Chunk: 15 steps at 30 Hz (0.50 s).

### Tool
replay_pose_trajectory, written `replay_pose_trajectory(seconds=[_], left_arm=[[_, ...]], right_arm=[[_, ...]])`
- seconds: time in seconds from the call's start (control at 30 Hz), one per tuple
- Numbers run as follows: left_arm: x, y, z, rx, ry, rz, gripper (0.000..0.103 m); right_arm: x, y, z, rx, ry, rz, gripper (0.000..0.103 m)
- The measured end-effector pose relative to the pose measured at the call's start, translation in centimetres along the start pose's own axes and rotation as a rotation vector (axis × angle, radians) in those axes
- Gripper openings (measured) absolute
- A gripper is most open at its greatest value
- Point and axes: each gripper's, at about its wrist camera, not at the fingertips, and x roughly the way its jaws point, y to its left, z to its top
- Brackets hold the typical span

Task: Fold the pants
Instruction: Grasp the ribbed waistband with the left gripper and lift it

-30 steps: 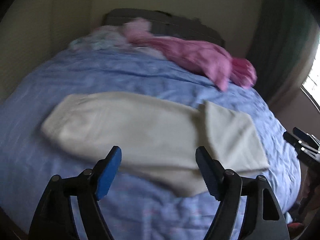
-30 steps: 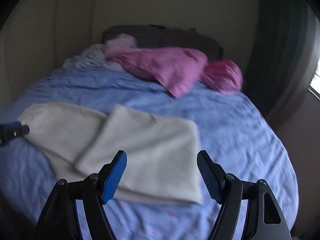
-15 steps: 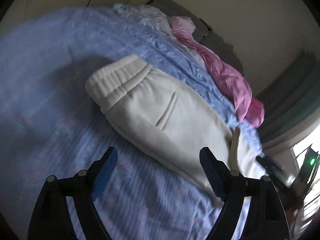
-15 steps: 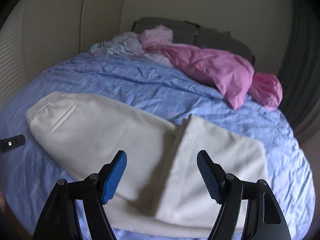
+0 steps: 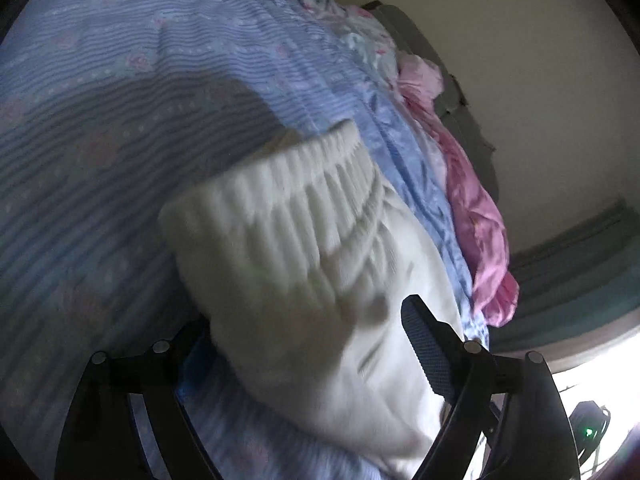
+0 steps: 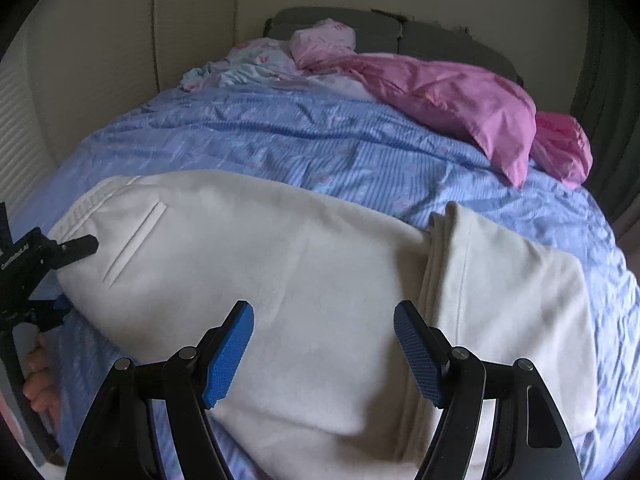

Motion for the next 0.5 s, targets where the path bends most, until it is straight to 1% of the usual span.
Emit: replay_pose_trajectory(seconds=[0.03,0.1,0.13,0.17,0.2,0.23,0.27,0.3,0.33,0.37,0.4,0.43,0.5], left_arm=[[0.2,0.0,0.2,-0.005,-0.003,0.008,0.084],[0.5,-0.5,0.3,0.000,-0.012,0.081,0.068],[0.6,-0.9,0.2,0.023,-0.016,0.125,0.053],[0.5,-1.2,0.0,0.053,-0.022,0.158,0.041],[0.3,-2.0,-0.2,0.098,-0.032,0.171,0.036],[-0.2,-3.0,-0.6,0.140,-0.056,0.198,0.032],[-0.5,-3.5,-0.8,0.161,-0.073,0.210,0.029],[-1.1,-4.6,-1.0,0.190,-0.102,0.221,0.028],[-1.4,-5.4,-1.1,0.205,-0.122,0.231,0.027],[-1.9,-6.8,-1.4,0.228,-0.150,0.245,0.027],[-2.1,-7.7,-1.4,0.247,-0.167,0.253,0.026],[-2.3,-8.7,-1.4,0.269,-0.182,0.259,0.026],[-2.7,-11.0,-1.6,0.336,-0.207,0.264,0.026]], right_arm=[[0.3,-0.1,0.2,0.011,0.008,0.004,0.073],[1.2,-0.7,0.9,0.036,0.027,-0.002,0.073],[1.6,-1.4,1.4,0.061,0.029,-0.017,0.073],[1.7,-1.9,1.6,0.076,0.030,-0.028,0.073],[2.0,-2.6,1.9,0.096,0.031,-0.046,0.073],[2.3,-3.6,2.2,0.121,0.035,-0.068,0.070],[2.4,-4.4,2.3,0.140,0.035,-0.074,0.069],[2.6,-5.2,2.4,0.156,0.033,-0.072,0.062],[2.8,-6.2,2.5,0.178,0.032,-0.075,0.053],[3.0,-7.1,2.5,0.202,0.035,-0.073,0.049],[3.2,-7.7,2.5,0.216,0.041,-0.069,0.042],[3.6,-8.5,2.6,0.238,0.052,-0.055,0.035],[4.4,-9.9,2.7,0.278,0.075,-0.022,0.027]])
